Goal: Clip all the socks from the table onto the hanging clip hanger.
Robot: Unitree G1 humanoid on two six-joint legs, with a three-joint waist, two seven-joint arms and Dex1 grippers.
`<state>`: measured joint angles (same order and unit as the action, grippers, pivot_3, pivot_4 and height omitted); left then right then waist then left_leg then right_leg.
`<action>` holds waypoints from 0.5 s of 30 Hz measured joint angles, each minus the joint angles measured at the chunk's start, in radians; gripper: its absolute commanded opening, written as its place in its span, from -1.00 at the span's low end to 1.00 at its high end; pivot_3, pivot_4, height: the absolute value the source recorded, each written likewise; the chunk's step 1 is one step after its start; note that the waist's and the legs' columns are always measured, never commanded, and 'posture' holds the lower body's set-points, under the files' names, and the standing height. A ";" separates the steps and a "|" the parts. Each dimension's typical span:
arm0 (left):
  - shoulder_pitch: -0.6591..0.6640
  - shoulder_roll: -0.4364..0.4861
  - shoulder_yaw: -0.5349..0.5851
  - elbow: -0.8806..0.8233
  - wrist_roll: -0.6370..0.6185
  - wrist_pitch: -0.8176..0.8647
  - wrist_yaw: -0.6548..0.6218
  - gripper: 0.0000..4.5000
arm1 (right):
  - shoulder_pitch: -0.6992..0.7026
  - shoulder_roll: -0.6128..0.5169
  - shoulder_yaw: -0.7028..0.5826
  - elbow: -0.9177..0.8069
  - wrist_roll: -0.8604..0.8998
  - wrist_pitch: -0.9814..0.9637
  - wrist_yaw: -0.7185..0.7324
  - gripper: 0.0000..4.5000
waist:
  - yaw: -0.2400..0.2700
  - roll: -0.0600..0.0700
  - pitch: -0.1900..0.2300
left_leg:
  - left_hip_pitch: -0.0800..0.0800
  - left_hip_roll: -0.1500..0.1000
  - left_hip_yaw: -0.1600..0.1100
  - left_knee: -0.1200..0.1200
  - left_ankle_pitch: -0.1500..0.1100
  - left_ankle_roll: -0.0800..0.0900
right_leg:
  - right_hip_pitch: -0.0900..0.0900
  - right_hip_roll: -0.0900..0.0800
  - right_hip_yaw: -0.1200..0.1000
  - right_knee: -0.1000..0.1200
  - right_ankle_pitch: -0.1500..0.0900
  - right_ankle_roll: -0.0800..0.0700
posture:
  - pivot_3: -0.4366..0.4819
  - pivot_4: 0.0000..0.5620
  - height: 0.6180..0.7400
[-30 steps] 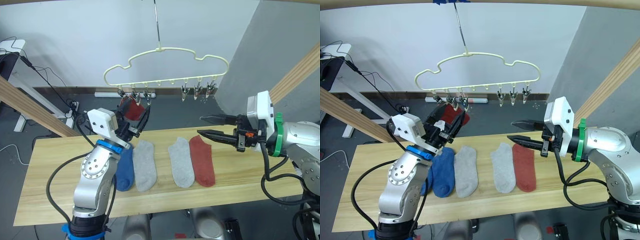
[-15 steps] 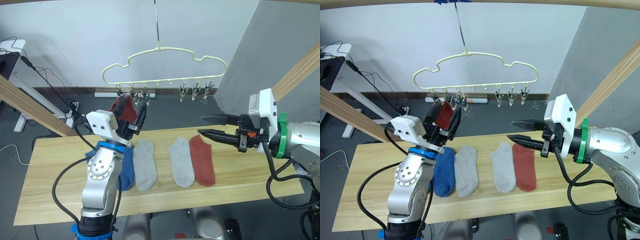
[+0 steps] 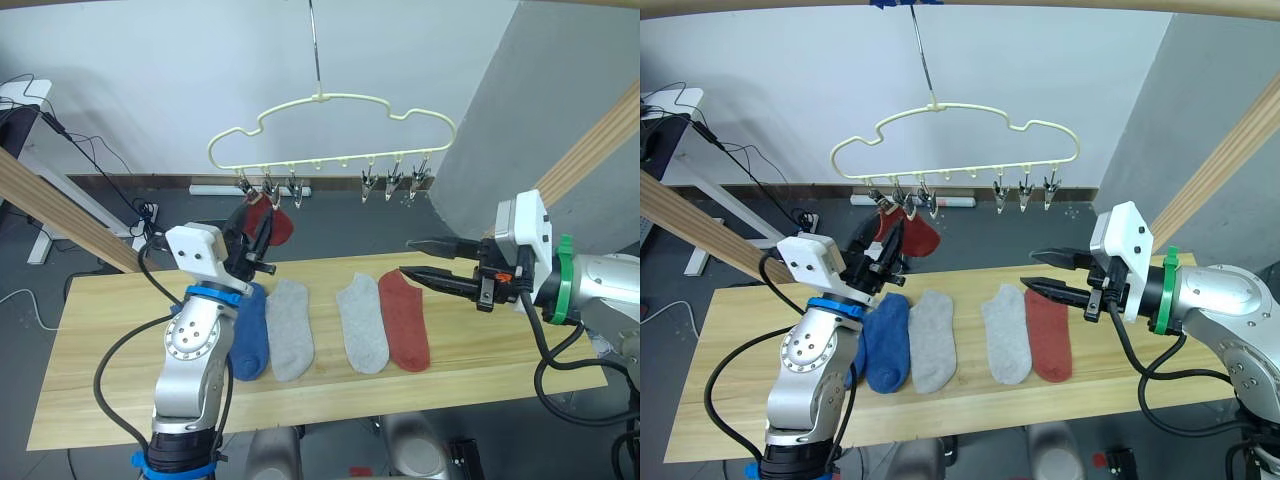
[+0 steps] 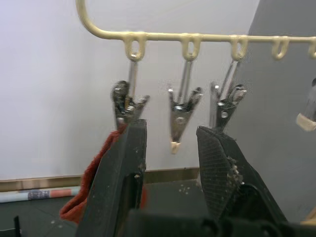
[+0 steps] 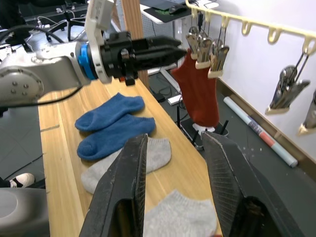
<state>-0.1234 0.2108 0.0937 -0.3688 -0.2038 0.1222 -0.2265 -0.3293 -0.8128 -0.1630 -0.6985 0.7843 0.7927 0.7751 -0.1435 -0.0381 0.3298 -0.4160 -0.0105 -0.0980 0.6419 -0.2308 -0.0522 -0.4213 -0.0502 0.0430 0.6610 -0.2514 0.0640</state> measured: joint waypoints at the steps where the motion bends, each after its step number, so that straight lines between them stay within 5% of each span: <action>1: -0.004 0.002 0.001 0.010 0.002 -0.003 0.000 -0.22 | 0.001 -0.001 0.000 0.003 -0.012 -0.010 0.004 -0.20 | 0.001 0.000 0.000 | 0.000 0.000 0.000 0.001 0.000 0.000 | 0.000 0.000 0.000 0.000 0.000 0.000 | -0.69 -0.03 1.00; 15: -0.123 -0.023 -0.008 0.158 0.017 -0.031 0.018 -0.22 | 0.002 -0.021 0.028 0.039 -0.057 -0.083 0.048 -0.20 | 0.001 0.000 -0.001 | -0.001 -0.001 0.000 0.004 0.000 0.000 | 0.000 0.001 0.000 0.000 0.003 0.001 | -0.75 -0.02 1.00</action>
<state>-0.2463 0.1879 0.0853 -0.2105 -0.1865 0.0916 -0.2086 -0.3273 -0.8334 -0.1350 -0.6597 0.7277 0.7094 0.8231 -0.1429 -0.0380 0.3291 -0.4166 -0.0112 -0.0978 0.6454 -0.2307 -0.0522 -0.4208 -0.0490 0.0432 0.6614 -0.2483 0.0649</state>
